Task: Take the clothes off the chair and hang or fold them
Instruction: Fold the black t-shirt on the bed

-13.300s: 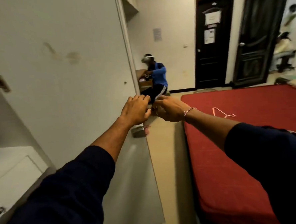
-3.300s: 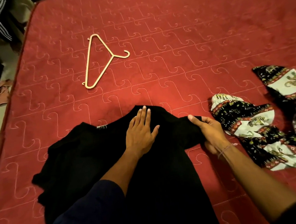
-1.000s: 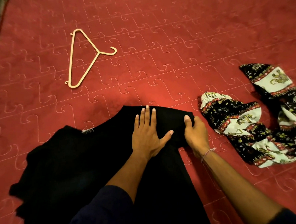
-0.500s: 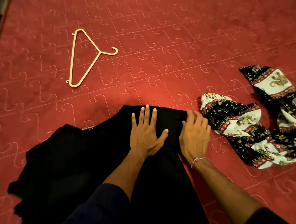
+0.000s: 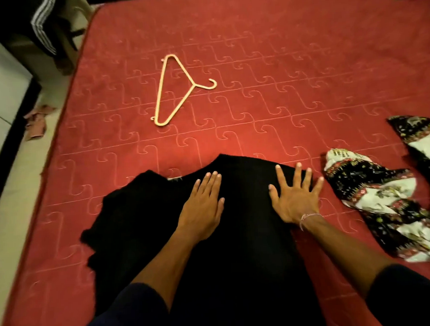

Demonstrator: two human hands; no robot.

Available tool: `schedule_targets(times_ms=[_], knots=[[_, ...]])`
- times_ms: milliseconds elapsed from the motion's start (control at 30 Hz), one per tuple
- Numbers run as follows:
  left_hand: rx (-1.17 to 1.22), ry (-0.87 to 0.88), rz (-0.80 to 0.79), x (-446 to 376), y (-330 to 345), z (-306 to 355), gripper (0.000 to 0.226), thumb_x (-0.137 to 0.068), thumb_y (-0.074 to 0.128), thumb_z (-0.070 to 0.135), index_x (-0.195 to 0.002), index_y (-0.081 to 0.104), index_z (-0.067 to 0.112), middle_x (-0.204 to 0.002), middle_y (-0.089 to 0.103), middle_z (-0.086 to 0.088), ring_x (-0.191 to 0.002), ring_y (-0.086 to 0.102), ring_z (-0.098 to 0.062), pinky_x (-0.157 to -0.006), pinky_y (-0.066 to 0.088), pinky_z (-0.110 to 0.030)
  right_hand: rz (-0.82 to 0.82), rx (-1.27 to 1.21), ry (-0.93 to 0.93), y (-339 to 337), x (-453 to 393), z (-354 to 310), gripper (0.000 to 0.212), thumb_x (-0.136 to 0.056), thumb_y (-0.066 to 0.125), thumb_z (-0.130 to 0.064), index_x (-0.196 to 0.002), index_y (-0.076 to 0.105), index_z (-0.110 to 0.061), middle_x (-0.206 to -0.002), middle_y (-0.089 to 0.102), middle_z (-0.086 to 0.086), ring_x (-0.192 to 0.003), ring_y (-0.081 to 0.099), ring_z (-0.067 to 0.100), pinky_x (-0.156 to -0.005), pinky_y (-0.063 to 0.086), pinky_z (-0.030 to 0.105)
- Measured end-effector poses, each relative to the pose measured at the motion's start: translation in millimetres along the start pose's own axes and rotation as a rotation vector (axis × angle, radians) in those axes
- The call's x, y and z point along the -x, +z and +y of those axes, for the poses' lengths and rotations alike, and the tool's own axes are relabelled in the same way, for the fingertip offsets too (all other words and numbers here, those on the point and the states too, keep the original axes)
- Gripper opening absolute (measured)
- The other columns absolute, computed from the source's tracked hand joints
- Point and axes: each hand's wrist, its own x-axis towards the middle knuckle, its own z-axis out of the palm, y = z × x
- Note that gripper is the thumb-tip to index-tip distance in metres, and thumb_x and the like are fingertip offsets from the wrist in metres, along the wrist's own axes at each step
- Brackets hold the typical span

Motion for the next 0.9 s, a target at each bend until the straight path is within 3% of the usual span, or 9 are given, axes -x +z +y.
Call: schedule_targets(times_ms=[67, 133, 200, 333, 433, 533, 600, 800, 900], knots=[[-0.004, -0.052, 0.069, 27.0, -13.9, -27.9, 0.063, -0.104, 0.013, 0.039, -0.158, 0.012, 0.008, -0.165, 0.014, -0.008, -0.154, 0.008, -0.020, -0.126, 0.009, -0.039, 0.029, 0.019, 0.006, -13.3, 7.5, -24.1, 0.068, -0.103, 0.026, -0.045, -0.161, 0.004, -0.018, -0.163, 0.000, 0.028, -0.151, -0.003, 0.047, -0.116, 0.000, 0.070], [0.008, -0.137, 0.163, 45.4, -27.0, -55.3, 0.060, -0.104, 0.021, 0.037, -0.153, 0.029, 0.004, -0.157, 0.035, -0.013, -0.147, 0.029, -0.025, -0.123, 0.023, -0.043, 0.209, -0.037, -0.089, -22.3, 20.1, -55.8, 0.061, -0.101, 0.039, -0.035, -0.155, 0.029, -0.008, -0.161, 0.018, 0.028, -0.150, 0.013, 0.046, -0.118, 0.011, 0.067], [0.025, -0.253, 0.282, 60.5, -35.5, -83.9, 0.057, -0.102, 0.027, 0.033, -0.145, 0.042, -0.001, -0.144, 0.050, -0.020, -0.136, 0.046, -0.033, -0.115, 0.036, -0.046, 0.365, -0.163, -0.291, -26.1, 36.3, -98.8, 0.049, -0.101, 0.044, -0.030, -0.145, 0.045, -0.008, -0.157, 0.033, 0.021, -0.149, 0.024, 0.038, -0.121, 0.020, 0.057], [0.033, -0.541, 0.361, 88.2, -34.4, -129.4, 0.051, -0.099, 0.046, 0.025, -0.141, 0.044, -0.004, -0.137, 0.053, -0.024, -0.128, 0.050, -0.040, -0.106, 0.041, -0.051, 0.350, -0.391, -0.739, -20.6, 68.7, -192.0, 0.040, -0.095, 0.063, -0.011, -0.133, 0.057, 0.000, -0.142, 0.053, 0.017, -0.136, 0.047, 0.032, -0.115, 0.040, 0.044], [0.082, -0.753, 0.301, 107.7, -31.9, -153.5, 0.057, -0.097, 0.052, 0.034, -0.141, 0.042, -0.003, -0.136, 0.051, -0.023, -0.124, 0.048, -0.039, -0.102, 0.041, -0.050, 0.151, -0.437, -0.926, -7.5, 79.2, -251.7, 0.045, -0.101, 0.052, -0.007, -0.145, 0.046, -0.001, -0.154, 0.042, 0.014, -0.145, 0.037, 0.027, -0.120, 0.030, 0.034], [0.063, -0.827, 0.193, 116.9, -31.6, -174.6, 0.055, -0.096, 0.051, 0.045, -0.129, 0.050, 0.002, -0.128, 0.054, -0.019, -0.116, 0.049, -0.035, -0.095, 0.041, -0.047, -0.053, -0.561, -0.842, -3.1, 72.1, -296.3, 0.050, -0.106, 0.040, -0.010, -0.155, 0.029, -0.005, -0.164, 0.022, 0.008, -0.153, 0.016, 0.020, -0.123, 0.014, 0.025], [0.065, -0.788, 0.140, 117.6, -34.1, -186.8, 0.056, -0.094, 0.053, 0.050, -0.124, 0.051, 0.004, -0.125, 0.056, -0.018, -0.116, 0.050, -0.034, -0.094, 0.040, -0.045, -0.137, -0.624, -0.742, -0.5, 64.9, -316.5, 0.054, -0.107, 0.041, -0.016, -0.156, 0.023, -0.006, -0.166, 0.018, 0.008, -0.154, 0.011, 0.019, -0.125, 0.012, 0.031], [0.493, -0.744, 0.066, 111.3, -41.5, -215.7, 0.029, -0.091, 0.064, 0.040, -0.106, 0.068, 0.015, -0.101, 0.072, -0.011, -0.100, 0.066, -0.032, -0.080, 0.050, -0.037, -0.042, -0.606, -0.673, 27.0, 57.7, -331.0, 0.086, -0.095, 0.063, -0.043, -0.160, 0.014, -0.015, -0.167, 0.014, -0.002, -0.154, 0.005, 0.015, -0.126, 0.006, 0.036], [0.766, -0.755, 0.191, 118.9, -44.3, -231.3, 0.021, -0.094, 0.063, 0.035, -0.087, 0.066, 0.015, -0.081, 0.069, -0.004, -0.078, 0.065, -0.024, -0.066, 0.046, -0.033, -0.063, -0.682, -0.656, 27.2, 55.6, -330.6, 0.096, -0.089, 0.064, -0.058, -0.160, 0.012, -0.021, -0.167, 0.015, -0.005, -0.154, 0.006, 0.012, -0.125, 0.008, 0.036]])
